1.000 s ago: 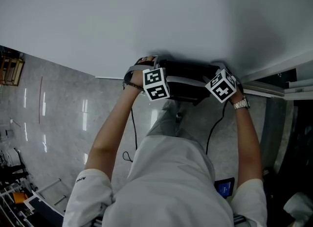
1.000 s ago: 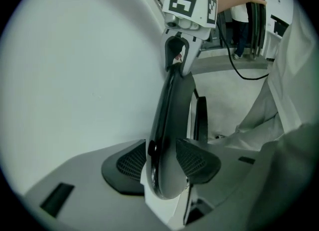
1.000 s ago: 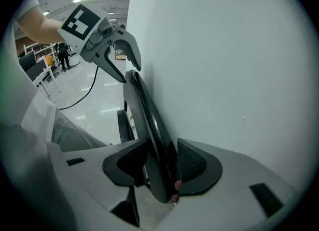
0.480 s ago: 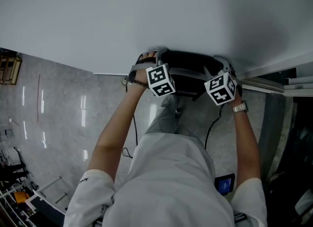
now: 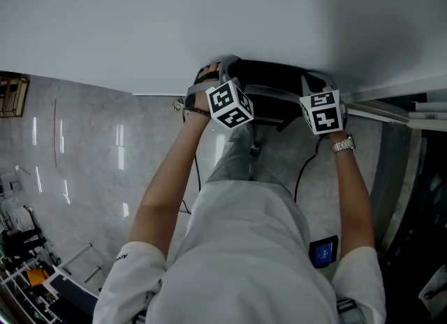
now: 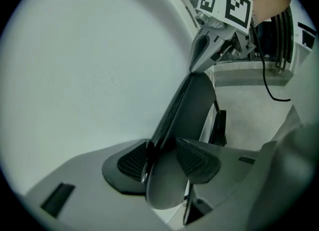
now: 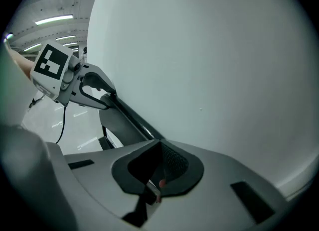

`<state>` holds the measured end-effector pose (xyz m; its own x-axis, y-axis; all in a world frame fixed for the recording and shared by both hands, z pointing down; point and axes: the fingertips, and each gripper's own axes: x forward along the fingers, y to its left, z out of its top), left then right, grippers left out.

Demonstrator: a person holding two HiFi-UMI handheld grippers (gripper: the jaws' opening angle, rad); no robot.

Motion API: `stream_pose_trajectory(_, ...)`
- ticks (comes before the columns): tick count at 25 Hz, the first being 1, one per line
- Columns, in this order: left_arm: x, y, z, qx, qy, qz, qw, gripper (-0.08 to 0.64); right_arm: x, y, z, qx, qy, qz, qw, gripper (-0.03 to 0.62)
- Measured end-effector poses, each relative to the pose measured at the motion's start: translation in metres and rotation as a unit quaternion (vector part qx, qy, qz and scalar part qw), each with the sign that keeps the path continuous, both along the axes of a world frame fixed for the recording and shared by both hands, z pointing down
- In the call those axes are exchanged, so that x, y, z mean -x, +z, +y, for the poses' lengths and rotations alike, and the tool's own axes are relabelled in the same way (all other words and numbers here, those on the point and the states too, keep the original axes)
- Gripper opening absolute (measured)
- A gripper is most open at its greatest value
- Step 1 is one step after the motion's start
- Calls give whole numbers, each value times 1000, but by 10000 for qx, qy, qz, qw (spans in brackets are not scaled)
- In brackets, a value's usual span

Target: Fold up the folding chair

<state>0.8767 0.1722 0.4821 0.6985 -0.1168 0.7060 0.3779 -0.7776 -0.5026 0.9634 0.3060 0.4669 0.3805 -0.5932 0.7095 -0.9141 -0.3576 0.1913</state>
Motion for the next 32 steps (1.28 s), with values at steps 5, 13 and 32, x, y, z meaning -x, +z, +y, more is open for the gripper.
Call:
stream_pose_trajectory(5,0,2,0,-71,-45,156,9998,194,0,4,0,153,318,-57,9994,5)
stream_pose_trajectory(13,-2,1,1,57,-117,344,9993,193,-3,3,3,-27,635,-414,9971,5)
stream_pose_trajectory(32,57,-28,-8,1082,-1136,1508,9760,72,13,-1,-9,235,169,114,9995,3)
